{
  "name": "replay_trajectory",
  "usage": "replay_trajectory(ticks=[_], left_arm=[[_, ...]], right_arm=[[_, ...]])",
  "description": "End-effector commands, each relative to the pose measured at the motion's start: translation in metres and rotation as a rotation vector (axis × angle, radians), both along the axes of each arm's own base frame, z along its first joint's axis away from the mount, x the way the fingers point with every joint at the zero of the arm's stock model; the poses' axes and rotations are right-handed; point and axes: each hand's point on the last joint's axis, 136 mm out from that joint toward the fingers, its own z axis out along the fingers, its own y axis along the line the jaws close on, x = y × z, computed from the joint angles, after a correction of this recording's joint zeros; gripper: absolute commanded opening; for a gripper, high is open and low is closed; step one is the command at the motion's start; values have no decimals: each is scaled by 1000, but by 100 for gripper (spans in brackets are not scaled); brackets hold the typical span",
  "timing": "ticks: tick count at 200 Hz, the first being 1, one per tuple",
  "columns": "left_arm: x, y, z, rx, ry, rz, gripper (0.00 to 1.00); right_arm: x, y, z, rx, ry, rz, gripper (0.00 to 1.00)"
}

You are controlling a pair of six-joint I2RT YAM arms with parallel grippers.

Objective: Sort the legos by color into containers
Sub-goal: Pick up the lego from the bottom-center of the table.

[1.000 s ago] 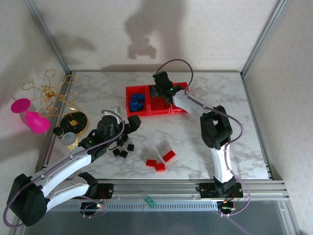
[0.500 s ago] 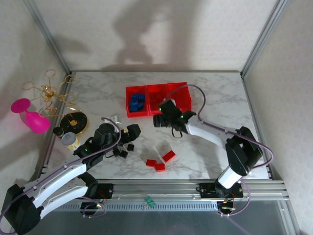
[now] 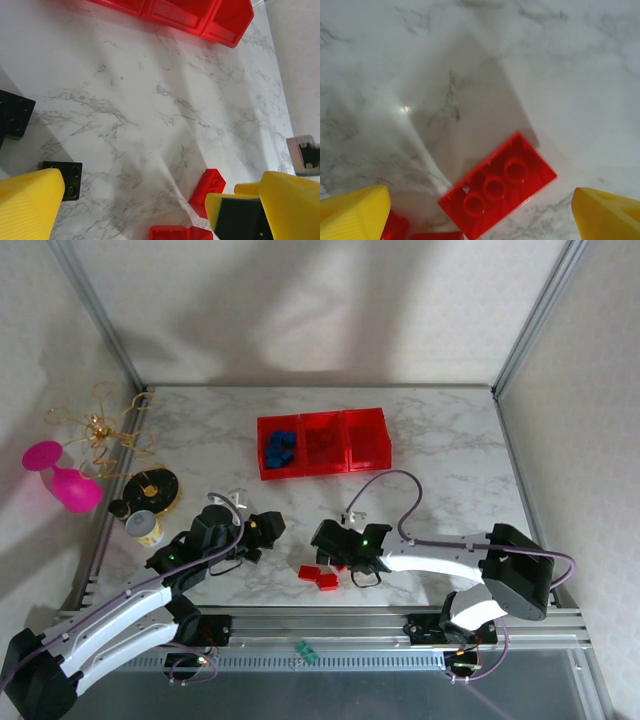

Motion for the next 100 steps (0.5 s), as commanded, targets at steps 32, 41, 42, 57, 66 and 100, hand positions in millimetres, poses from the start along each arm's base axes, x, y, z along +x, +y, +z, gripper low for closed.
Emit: replay_trajectory(ticks=[32,41,42,57,66,100], left_arm=[[-6,-7,-6,-26,20,-25,100],[-6,-7,-6,-25,22,-24,100],[-6,-7,-6,-24,21,-24,100],[-6,-5,-6,-21,22,-19,100],[-7,-5,-6,-18,19,-18,100],[-7,-3,-10,-9,25,-11,100]], right_arm=[[-7,-8,-18,-15,-8,-125,87],[-5,-5,-18,-15,-20,-122,84],[-5,-5,-18,-15,-20,-122,84],[-1,-1,-18,-15,-34,-114,80],[2,0,-19,-22,-42,-113,78],[7,3,-25,-37,-47,-108,70]])
